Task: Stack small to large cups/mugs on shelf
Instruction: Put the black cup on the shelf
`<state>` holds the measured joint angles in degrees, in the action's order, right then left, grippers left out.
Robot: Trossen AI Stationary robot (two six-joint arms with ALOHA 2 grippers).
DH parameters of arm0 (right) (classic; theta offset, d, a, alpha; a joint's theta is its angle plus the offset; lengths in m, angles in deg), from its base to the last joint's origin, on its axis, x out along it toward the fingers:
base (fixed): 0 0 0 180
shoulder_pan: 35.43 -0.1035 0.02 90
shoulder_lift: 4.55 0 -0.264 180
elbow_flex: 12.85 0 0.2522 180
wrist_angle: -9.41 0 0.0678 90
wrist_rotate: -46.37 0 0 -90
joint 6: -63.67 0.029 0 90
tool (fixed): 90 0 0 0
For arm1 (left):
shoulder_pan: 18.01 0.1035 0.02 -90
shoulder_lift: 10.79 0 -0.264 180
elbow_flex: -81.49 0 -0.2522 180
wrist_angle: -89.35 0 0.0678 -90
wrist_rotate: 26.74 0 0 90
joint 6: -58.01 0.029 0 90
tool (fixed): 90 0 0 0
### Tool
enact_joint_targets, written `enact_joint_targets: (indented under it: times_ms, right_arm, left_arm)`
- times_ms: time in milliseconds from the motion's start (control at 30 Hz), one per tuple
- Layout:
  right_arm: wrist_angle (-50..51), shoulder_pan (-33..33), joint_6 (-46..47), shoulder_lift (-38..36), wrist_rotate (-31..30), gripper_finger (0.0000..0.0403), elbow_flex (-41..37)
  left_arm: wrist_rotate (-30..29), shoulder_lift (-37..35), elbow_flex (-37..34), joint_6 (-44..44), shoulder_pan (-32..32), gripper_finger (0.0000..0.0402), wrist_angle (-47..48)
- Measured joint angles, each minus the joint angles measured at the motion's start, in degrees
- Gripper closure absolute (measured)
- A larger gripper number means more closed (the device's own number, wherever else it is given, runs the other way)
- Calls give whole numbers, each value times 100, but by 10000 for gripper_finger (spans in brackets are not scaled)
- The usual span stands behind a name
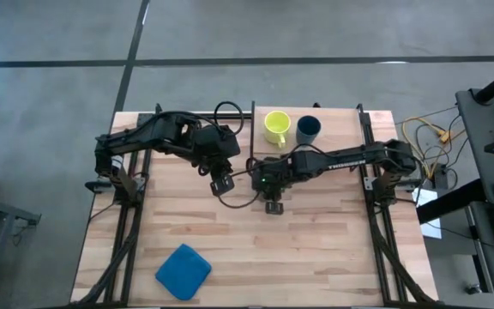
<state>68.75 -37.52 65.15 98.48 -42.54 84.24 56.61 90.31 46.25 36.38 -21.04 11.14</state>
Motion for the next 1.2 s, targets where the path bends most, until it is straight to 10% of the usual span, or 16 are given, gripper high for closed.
enact_joint_targets:
  times_ms: [667, 1200]
  right_arm:
    - [1197, -75, 510, -174, -571, 393, 2]
    - [3692, -513, 2461, -1806, -621, 394, 389]
  left_arm:
    - [-2, 0, 9, 0, 0, 333, 2]
    - [-4, 0, 11, 0, 0, 333, 3]
